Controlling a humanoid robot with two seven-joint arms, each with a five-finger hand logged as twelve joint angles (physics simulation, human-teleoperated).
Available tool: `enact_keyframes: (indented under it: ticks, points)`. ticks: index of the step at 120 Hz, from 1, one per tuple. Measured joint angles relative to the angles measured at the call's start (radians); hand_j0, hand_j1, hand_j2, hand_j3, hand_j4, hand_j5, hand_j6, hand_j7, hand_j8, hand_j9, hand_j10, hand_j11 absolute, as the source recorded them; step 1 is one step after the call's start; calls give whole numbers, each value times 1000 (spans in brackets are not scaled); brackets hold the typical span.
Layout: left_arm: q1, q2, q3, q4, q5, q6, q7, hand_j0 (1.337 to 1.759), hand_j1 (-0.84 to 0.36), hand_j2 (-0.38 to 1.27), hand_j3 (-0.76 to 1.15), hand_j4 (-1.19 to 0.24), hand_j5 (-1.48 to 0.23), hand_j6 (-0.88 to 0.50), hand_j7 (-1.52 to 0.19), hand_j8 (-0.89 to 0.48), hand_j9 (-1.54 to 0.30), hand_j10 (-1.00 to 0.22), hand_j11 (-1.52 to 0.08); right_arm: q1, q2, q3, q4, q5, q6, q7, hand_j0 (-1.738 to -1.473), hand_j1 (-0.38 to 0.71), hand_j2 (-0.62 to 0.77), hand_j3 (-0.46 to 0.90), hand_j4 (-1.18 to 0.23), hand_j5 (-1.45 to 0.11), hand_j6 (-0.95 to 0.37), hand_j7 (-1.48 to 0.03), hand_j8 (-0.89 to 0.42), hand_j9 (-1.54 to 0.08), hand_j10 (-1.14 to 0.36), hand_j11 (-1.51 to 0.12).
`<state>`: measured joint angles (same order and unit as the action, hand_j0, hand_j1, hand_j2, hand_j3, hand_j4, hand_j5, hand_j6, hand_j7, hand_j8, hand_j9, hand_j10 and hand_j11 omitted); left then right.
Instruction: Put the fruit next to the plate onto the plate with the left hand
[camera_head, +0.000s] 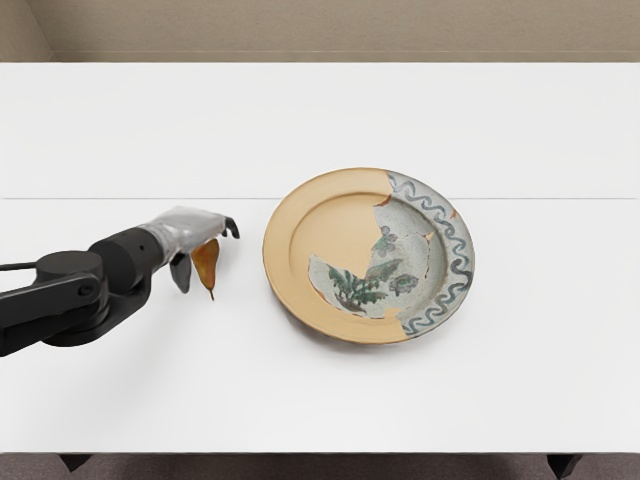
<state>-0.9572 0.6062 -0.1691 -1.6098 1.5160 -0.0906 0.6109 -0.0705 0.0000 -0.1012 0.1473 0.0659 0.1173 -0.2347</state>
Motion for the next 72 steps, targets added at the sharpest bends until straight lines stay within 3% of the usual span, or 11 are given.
enact_keyframes:
  ticks: [56,72]
  points:
    - [2,-23,-1,35,1,-3,0,1658,-96,78,0,-377,-486,-378,-486,-378,-486,-376,-485,0,0,0,0,0,0,0,-1658,-349,0,0,0,0,0,0,0,0,0,0]
    - [1,-21,-1,41,-1,-13,0,1658,-174,93,0,-447,-566,-448,-566,-405,-571,-444,-571,1,0,0,0,0,0,0,-1658,-349,0,0,0,0,0,0,0,0,0,0]
